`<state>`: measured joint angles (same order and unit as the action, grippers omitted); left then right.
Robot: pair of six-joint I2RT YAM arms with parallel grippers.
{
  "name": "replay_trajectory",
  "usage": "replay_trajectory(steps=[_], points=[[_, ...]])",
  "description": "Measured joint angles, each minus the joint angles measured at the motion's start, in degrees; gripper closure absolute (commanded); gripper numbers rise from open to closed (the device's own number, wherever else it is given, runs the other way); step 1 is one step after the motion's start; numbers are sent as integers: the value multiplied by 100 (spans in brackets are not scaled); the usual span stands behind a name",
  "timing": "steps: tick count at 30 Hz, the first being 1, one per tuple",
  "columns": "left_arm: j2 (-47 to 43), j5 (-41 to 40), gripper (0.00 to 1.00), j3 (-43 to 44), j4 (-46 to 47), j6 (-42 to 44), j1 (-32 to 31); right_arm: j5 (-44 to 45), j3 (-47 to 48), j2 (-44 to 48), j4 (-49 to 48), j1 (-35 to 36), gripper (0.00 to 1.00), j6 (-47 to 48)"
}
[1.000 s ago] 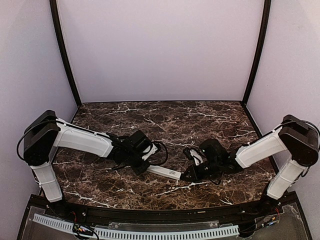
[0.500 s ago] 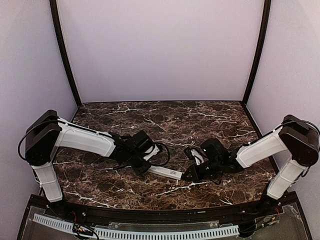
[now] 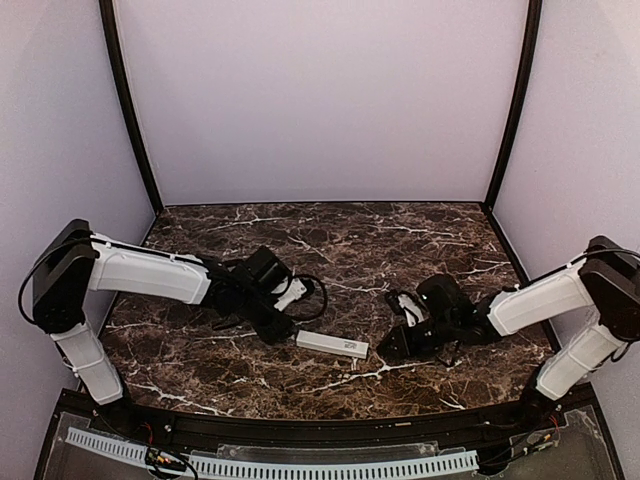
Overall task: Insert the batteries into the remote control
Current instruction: Pick up the remote control from the center of the board.
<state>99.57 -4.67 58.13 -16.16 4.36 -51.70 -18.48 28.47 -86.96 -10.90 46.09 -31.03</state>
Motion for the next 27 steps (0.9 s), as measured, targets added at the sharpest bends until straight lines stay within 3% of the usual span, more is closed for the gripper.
replay_trajectory(steps=[5,10,14,22,27], points=[[-577,492,29,22,-42,407,256,289,-125,479,428,-192,54,111],[-446,1443,28,409,-208,1034,186,529,-284,1169,807,-273,30,234],[-76,2046,29,774,-407,1576,61,688,-310,2017,907,-308,3,337],[761,2540,33,1523,-927,2605,-31,949,-686,4207,822,-348,1,535],[1174,2568,40,1910,-1231,3064,-83,949,-881,4673,826,-350,1,640]])
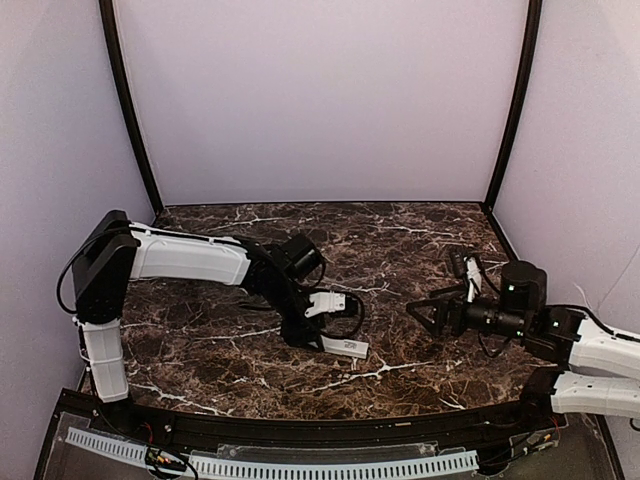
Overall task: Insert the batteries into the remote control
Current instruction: Pick up the remote control from the center of the board.
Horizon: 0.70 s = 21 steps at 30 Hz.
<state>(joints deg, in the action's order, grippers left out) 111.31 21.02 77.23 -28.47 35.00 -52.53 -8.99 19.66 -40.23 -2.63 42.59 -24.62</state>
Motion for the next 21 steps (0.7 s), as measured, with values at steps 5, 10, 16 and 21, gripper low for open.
replay_trajectory(steps=[5,10,16,21], points=[[275,-28,50,234,-249,299,-92,-57,0,-267,2,-2,1,61],[520,-162,60,407,-376,529,-166,-146,0,-564,15,-2,1,107],[586,-343,71,411,-466,654,-214,-170,0,-570,13,-2,1,170],[586,-450,79,415,-444,634,-238,-170,0,-599,13,-7,1,175]])
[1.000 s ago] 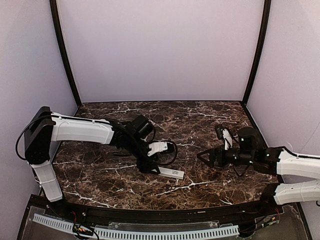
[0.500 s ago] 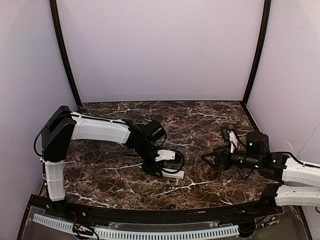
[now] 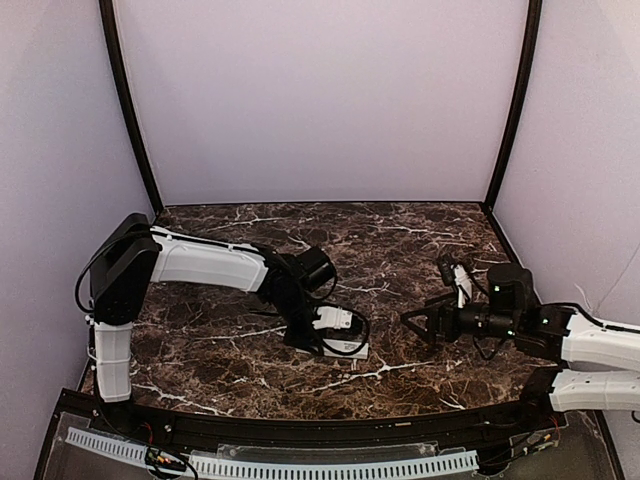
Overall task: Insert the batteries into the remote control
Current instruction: Pick up the remote control from the center of the board, then pass from the left arm to the right
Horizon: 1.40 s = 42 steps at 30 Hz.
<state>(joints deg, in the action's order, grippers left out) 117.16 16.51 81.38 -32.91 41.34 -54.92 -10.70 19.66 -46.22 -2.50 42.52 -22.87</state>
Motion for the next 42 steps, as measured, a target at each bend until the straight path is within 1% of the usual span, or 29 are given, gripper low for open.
replay_trajectory(steps=[5,8,12,17,19,23,27,29,30,31,34,42], points=[[-9,35,81,0,61,-153,2,-33,46,-122,0,-7,1,37],[-122,223,81,-57,223,-328,68,-160,140,-157,-2,-11,1,151],[-796,796,81,-356,616,-662,275,-398,354,-109,-35,-11,4,385],[-1893,1679,81,-761,1622,-1246,605,-957,817,-105,-179,-22,10,730],[-2184,2026,81,-890,2085,-1526,651,-1255,1110,-229,-293,-20,13,826],[-2428,2614,81,-1137,2907,-2072,649,-1781,1679,-743,-584,-17,16,944],[-2450,3023,81,-1366,3563,-2559,638,-2166,2050,-1268,-804,39,20,1027],[-2450,3174,81,-1434,3781,-2736,638,-2286,2159,-1419,-828,90,25,1056],[-2450,3239,81,-1453,3888,-2813,638,-2321,2190,-1456,-835,107,29,1084],[-2450,3289,81,-1482,4006,-2883,638,-2387,2229,-1504,-857,136,35,1099],[-2450,3427,81,-1545,4297,-3088,638,-2542,2326,-1611,-949,184,45,1152],[-2450,3654,81,-1611,4791,-3414,638,-2837,2505,-1849,-1121,326,63,1189]])
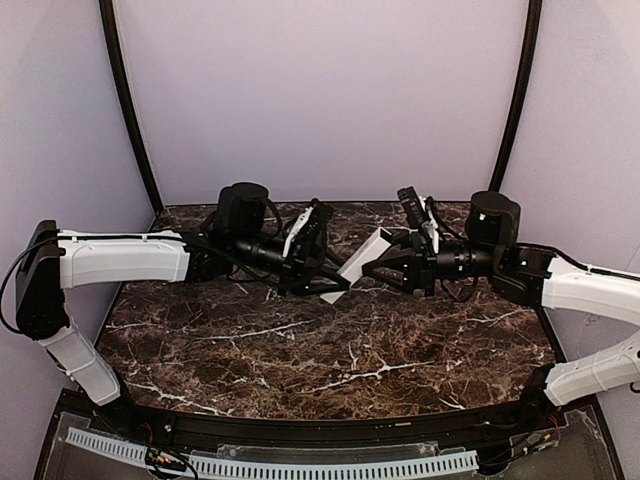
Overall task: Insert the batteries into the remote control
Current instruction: Pass from the left arm to the right, then place the remote control at the center of the board.
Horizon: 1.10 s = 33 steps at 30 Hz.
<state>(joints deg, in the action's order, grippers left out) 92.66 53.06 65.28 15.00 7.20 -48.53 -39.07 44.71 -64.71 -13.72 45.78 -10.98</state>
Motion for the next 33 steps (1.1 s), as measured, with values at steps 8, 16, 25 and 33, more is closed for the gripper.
replay_trajectory(steps=[8,16,25,33], points=[[-2,63,75,-85,149,-302,0,79,98,-122,11,13,82,208],[-153,-181,8,-260,144,-343,85,39,361,-184,450,37,86,190],[-1274,-1674,1,-1005,-332,-1073,822,588,1690,-1130,2638,-4,92,501],[-1755,-3324,1,-1132,-1038,-1939,1088,1631,3191,-2758,5071,55,92,734]])
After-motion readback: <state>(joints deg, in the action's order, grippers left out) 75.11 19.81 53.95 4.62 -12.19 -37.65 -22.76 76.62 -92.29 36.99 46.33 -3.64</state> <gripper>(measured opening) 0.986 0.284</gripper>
